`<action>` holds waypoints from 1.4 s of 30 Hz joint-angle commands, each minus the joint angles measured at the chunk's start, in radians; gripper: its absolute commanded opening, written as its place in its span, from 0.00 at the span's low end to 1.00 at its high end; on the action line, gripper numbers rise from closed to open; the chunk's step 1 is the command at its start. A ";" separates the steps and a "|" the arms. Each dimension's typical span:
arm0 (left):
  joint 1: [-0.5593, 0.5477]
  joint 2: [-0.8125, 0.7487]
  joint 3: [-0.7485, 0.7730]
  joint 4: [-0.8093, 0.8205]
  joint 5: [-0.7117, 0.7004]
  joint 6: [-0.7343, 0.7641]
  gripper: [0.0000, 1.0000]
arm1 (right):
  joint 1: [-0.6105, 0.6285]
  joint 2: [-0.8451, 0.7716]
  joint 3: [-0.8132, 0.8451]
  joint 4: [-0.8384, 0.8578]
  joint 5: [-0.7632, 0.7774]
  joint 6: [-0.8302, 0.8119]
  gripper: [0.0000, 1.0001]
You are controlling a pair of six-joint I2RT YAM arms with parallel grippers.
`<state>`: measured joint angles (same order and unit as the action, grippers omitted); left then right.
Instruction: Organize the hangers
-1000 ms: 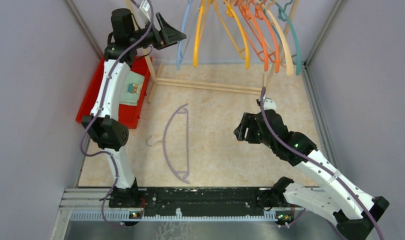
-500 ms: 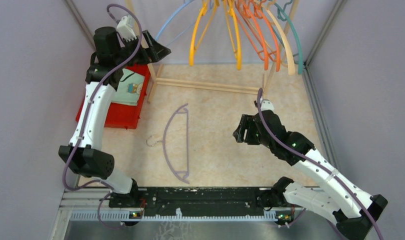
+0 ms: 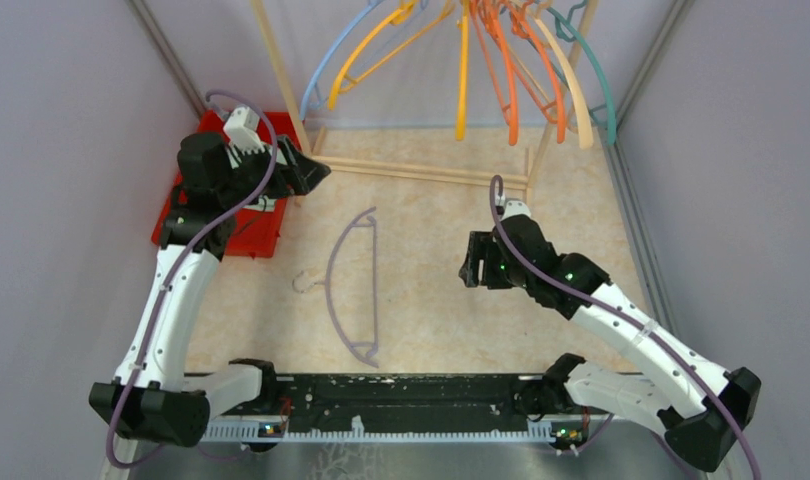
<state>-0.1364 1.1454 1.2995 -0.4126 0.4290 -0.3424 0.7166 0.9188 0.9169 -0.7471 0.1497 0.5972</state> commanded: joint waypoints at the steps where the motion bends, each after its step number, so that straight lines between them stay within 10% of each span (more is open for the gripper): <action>1: 0.004 -0.074 -0.129 -0.014 0.028 -0.059 0.92 | -0.014 0.049 0.060 0.039 -0.047 -0.051 0.64; 10: -0.035 -0.299 -0.520 -0.115 -0.070 -0.238 0.70 | -0.012 0.163 0.107 0.104 -0.115 -0.054 0.61; 24: -0.225 -0.514 -0.776 -0.235 -0.274 -0.436 0.69 | 0.153 0.497 0.191 0.286 -0.227 -0.029 0.52; 42: -0.332 -0.278 -0.852 -0.195 -0.410 -0.607 0.66 | 0.183 0.625 0.344 0.201 -0.179 -0.088 0.52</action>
<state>-0.4568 0.8116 0.4839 -0.6617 0.0372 -0.9104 0.8944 1.5520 1.1995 -0.5270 -0.0483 0.5518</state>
